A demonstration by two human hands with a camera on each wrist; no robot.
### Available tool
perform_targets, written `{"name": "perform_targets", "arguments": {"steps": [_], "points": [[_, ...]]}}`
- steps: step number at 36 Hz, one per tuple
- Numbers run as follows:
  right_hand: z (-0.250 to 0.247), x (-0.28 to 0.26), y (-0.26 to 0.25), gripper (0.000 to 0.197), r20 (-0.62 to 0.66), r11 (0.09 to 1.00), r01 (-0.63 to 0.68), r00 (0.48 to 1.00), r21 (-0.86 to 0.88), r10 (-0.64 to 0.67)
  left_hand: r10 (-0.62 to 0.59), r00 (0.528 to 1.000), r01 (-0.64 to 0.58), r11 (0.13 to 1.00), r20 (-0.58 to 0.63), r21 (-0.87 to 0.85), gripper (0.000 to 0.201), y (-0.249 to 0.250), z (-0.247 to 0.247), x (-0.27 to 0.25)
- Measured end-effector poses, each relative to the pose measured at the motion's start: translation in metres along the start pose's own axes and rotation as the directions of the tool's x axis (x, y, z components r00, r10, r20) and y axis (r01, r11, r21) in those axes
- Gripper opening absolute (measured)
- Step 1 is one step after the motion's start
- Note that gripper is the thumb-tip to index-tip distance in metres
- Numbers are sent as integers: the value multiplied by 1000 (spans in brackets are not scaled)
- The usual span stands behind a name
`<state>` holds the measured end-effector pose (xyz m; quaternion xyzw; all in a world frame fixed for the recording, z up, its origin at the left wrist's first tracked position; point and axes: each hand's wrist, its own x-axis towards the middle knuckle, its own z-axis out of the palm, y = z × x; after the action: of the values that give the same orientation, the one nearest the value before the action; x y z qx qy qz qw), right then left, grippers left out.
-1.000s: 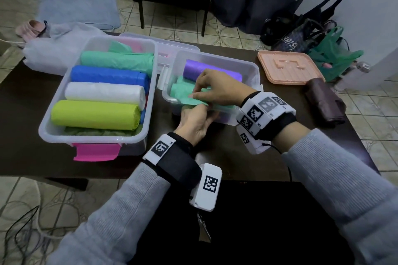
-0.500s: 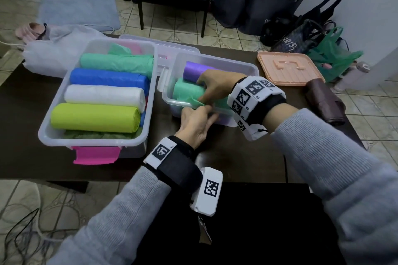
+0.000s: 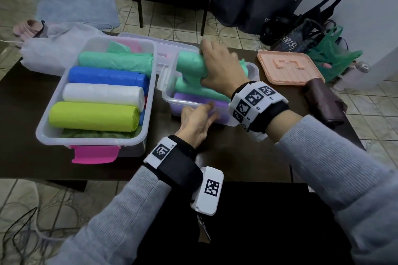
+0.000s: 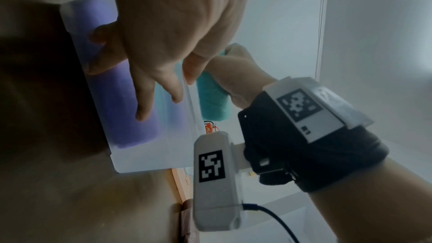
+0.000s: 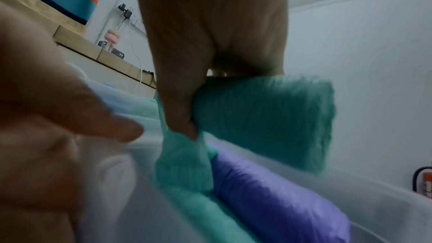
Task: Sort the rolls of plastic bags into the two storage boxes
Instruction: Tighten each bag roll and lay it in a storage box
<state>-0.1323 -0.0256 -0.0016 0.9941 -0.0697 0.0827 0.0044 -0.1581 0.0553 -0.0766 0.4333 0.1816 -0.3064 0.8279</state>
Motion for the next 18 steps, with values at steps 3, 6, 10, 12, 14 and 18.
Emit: {"name": "perform_targets", "arguments": {"steps": [3,6,10,12,14,18], "points": [[10,-2,-2,58,190,999,0,982,42,-8,16,1000,-16,1000,21,2,47,0,2,-4],[12,-2,-2,53,316,991,-25,949,130,-18,36,999,-37,999,33,16,44,0,2,-4],[10,-2,2,51,451,976,-89,892,198,-10,54,997,-56,997,47,48,30,0,1,-6],[9,-2,4,50,505,973,-109,863,201,-8,69,996,-72,996,54,47,24,0,1,-7],[5,-2,7,50,554,963,-143,832,230,-9,74,995,-77,996,67,49,24,-1,2,-9],[-5,-4,6,51,607,941,-181,794,287,-32,76,996,-78,997,50,23,32,1,3,-11]]}}
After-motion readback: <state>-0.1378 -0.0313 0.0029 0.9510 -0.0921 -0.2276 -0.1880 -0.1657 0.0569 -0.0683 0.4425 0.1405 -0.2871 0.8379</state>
